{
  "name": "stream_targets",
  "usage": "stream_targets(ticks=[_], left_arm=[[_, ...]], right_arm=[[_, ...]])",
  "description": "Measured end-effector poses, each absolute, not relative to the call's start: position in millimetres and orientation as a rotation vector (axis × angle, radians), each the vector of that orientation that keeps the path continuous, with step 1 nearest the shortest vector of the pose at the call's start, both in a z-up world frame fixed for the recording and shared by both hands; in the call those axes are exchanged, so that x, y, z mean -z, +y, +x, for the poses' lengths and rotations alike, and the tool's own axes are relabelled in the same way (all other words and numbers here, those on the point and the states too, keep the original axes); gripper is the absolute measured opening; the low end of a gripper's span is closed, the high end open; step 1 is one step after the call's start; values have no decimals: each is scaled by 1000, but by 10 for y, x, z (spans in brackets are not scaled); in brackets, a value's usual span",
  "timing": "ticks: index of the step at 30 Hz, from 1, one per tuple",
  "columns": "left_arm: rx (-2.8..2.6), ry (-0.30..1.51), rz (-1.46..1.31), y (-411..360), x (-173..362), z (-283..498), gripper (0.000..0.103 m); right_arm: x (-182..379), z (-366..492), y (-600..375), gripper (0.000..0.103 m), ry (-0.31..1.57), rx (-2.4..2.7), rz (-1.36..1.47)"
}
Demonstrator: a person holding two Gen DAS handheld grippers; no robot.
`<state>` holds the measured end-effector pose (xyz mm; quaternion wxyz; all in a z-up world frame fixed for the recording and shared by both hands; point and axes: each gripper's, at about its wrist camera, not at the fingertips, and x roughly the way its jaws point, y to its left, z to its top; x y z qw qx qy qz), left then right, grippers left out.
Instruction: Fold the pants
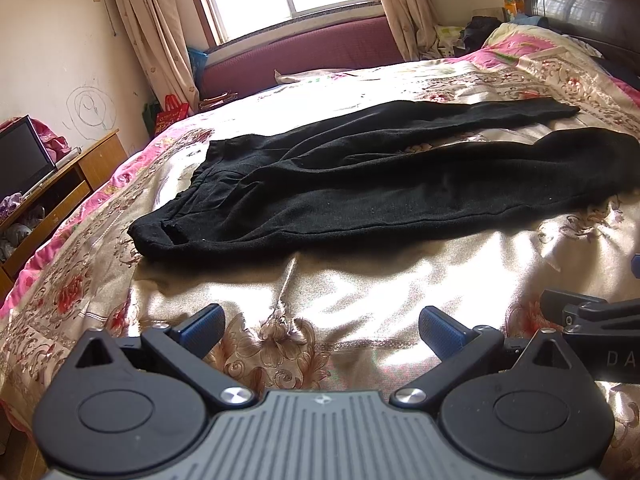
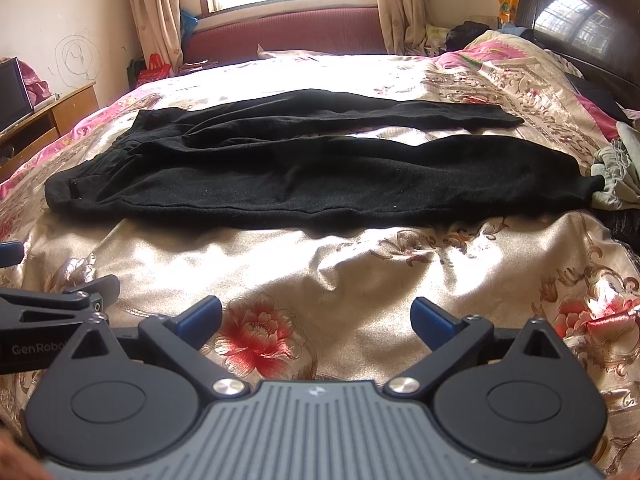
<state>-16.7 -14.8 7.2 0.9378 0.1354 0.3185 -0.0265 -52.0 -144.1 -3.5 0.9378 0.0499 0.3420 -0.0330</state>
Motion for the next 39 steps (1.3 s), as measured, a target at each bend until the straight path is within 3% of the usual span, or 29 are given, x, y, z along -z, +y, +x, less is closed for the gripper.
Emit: stream_targets(ticks=[39], left_arm=[[114,642,248,-217,-36,324,103]], right_arm=[[10,-182,-1416,99,718,68,98]])
